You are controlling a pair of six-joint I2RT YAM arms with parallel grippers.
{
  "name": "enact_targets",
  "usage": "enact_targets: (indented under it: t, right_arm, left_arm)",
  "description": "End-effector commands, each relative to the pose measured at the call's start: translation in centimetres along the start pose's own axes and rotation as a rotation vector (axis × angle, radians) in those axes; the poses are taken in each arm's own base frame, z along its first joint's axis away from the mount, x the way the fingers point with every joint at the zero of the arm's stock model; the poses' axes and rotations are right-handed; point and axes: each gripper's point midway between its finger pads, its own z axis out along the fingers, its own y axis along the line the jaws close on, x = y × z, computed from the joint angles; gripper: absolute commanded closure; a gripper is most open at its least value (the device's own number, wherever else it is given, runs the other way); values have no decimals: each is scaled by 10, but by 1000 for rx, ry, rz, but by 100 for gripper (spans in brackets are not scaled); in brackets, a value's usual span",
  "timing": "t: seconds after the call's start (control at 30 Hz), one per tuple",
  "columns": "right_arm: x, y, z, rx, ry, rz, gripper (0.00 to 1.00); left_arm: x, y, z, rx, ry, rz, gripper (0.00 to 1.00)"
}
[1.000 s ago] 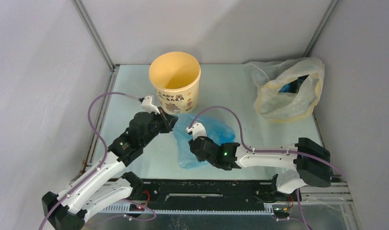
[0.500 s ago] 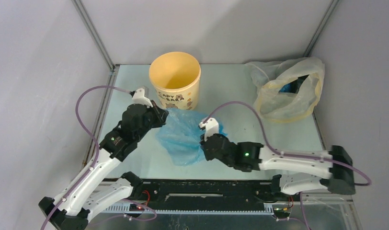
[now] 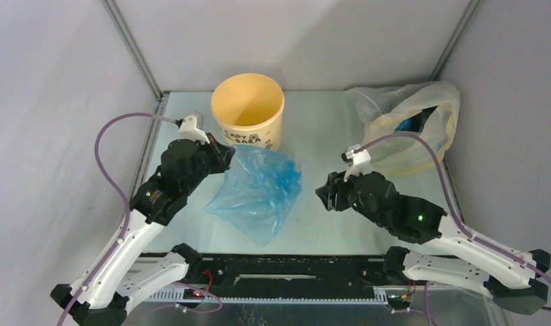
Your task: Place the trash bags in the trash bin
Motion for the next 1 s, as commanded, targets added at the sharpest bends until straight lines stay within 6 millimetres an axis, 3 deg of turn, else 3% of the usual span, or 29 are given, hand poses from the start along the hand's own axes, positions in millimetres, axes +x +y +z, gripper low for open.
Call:
enact_targets:
  t: [0.0,0.1,0.17,0.3,0.43,0.73,0.87,0.9,0.97]
  right_arm:
    - [13,14,-1,-73,65,-37,36]
    - [24,28,8,-43,60,-96,12]
    - [31,41,17,-44,56,-128,1]
    - [40,76,45,-79,22,-162,0]
    - [45,98,79,-58,-36,-170,0]
    - [28,144,141,-67,-270,-110,16]
    - [32,155,167,-54,-278,-115,21]
    - [35,155,173,-43,-271,-117,24]
    - [38,146,179,9,-262,-104,41]
  left_arm:
    - [-13,-25,-13,119,-10,-24,99]
    - [-10,-29,-12,139,4,-40,99]
    - [-10,-31,-12,148,4,-54,99]
    - [-9,-33,-12,160,2,-74,99]
    - [-12,-35,-16,169,-10,-91,99]
    - [-12,-35,-22,180,-19,-123,98]
    - [-11,-37,-23,188,-13,-132,98]
    - [-11,-36,-23,187,-12,-132,98]
    - [-11,-36,-22,183,-15,-130,98]
